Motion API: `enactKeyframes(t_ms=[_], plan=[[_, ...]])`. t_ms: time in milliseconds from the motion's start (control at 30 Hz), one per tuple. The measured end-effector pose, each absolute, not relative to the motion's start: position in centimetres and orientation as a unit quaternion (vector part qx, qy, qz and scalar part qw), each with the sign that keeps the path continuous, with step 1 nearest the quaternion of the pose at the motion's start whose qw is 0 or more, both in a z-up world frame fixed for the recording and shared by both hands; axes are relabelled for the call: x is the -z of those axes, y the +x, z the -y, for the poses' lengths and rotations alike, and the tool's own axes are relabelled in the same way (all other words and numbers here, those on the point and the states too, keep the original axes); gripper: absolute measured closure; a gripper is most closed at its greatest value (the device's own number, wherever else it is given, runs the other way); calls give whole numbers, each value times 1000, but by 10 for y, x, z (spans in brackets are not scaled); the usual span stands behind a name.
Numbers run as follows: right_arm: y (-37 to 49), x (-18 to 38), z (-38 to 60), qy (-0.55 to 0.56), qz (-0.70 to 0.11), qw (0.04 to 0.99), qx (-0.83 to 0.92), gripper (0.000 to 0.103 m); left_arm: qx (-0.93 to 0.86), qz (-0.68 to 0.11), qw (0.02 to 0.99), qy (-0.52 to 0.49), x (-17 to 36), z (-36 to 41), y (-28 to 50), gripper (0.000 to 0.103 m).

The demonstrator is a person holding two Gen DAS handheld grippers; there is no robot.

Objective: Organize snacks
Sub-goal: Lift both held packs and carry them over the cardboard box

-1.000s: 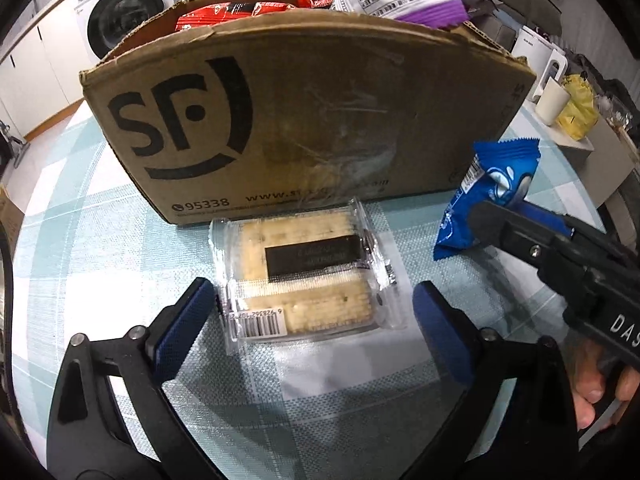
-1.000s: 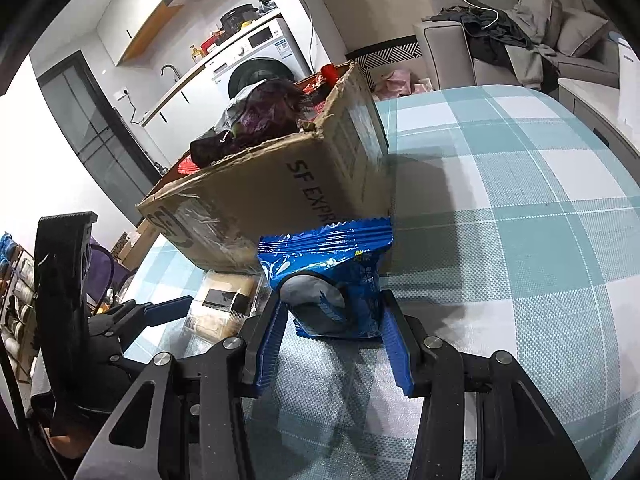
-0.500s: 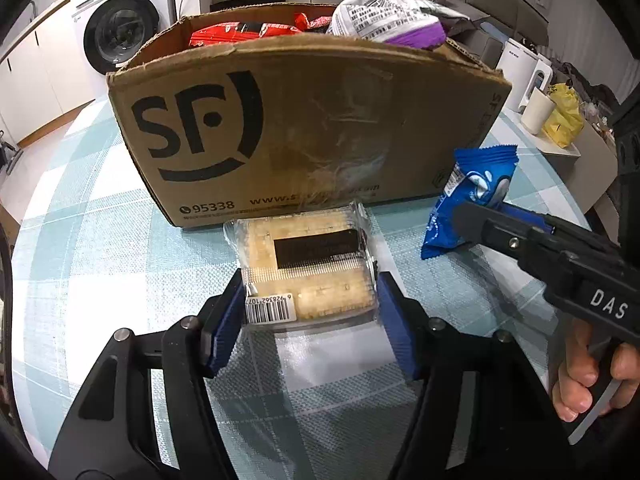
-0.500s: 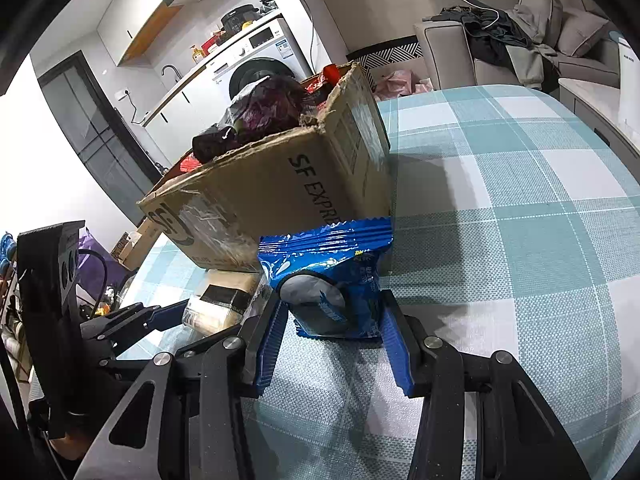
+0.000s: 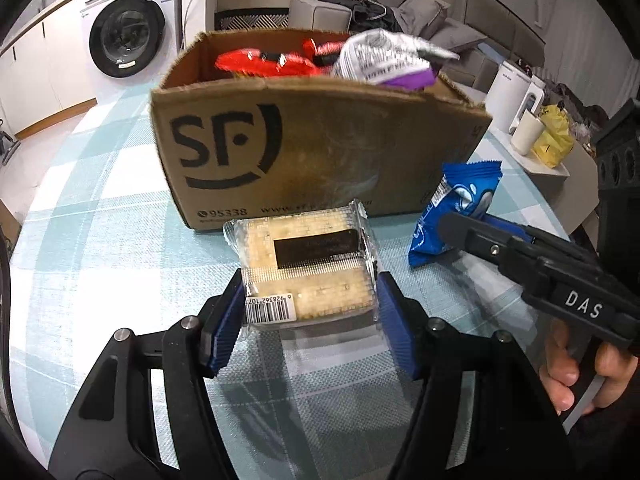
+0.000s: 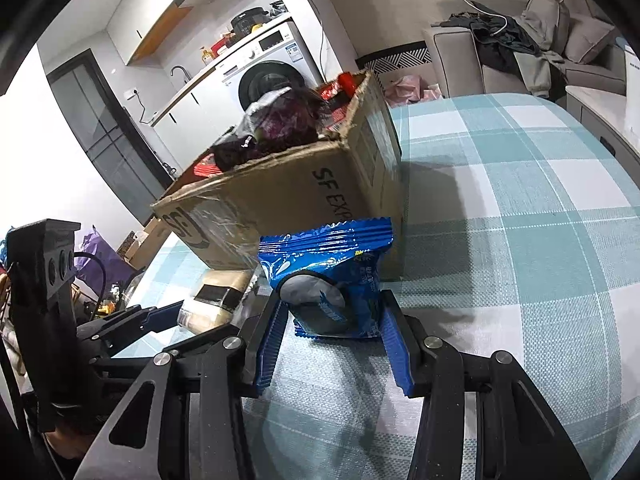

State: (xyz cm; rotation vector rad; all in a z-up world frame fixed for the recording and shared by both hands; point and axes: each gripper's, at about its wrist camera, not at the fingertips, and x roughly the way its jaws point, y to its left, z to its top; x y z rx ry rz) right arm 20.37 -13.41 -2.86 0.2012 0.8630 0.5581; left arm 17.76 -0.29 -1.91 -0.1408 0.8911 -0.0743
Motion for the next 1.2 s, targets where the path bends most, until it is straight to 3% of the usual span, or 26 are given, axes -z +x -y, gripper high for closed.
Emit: enactKeyframes(t_ms=[1200], plan=[[170,-72,128,81,-315,902,-283,56,40,-325,941,-81,-122,-64,143,42]])
